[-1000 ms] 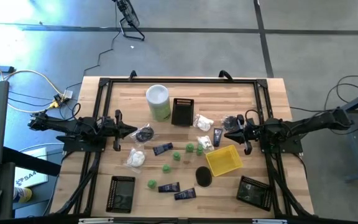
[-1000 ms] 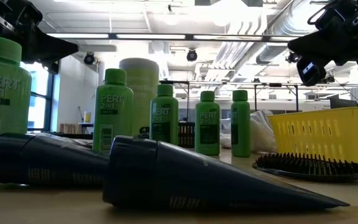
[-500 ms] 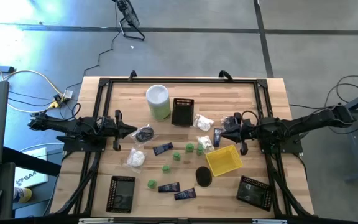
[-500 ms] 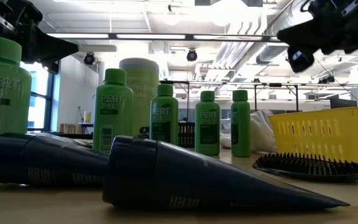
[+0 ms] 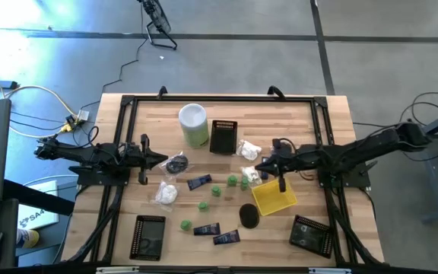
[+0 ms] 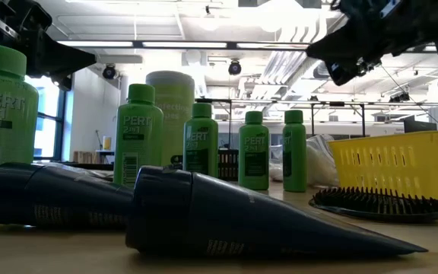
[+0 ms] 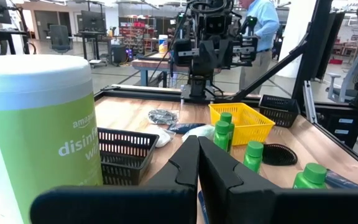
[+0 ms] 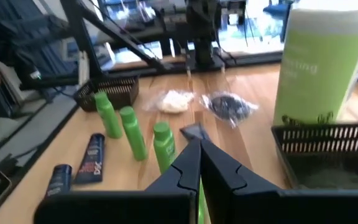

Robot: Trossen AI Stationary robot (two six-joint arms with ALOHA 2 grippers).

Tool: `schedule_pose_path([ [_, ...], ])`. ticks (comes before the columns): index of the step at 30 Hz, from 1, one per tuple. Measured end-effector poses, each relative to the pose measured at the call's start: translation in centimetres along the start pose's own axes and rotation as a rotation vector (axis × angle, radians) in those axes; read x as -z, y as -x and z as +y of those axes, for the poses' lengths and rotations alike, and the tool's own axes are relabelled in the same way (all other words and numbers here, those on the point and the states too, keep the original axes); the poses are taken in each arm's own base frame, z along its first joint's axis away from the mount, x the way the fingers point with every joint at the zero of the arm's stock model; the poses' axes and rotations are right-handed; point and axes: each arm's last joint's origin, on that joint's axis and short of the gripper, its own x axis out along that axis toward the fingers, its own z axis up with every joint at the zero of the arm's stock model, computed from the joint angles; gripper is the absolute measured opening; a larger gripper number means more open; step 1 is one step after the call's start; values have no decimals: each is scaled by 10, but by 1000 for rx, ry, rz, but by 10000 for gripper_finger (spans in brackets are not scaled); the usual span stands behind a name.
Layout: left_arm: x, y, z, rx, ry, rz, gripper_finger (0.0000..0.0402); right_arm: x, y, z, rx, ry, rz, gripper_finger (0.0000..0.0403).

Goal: Pick & Place Travel size toiletries
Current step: Put the green shampoo bottle into the top black bin

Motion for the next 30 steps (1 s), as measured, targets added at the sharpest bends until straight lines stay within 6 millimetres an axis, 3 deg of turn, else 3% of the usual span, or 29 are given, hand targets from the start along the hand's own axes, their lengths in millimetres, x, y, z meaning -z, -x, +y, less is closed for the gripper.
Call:
schedule_pose_path([
  [6, 0, 0, 0, 0, 0, 1, 3, 0, -15, 2, 39, -19, 158, 3],
  [11, 0, 0, 0, 0, -1, 4, 3, 7, -17, 8, 17, 46, 232, 3],
  [20, 0, 0, 0, 4, -1, 4, 3, 9, -16, 13, -6, 81, 247, 5],
  [26, 1, 0, 0, 4, -2, 6, 3, 8, -16, 12, 39, 6, 240, 6],
  [30, 1, 0, 0, 4, -2, 6, 3, 8, -16, 12, 37, 4, 240, 27],
])
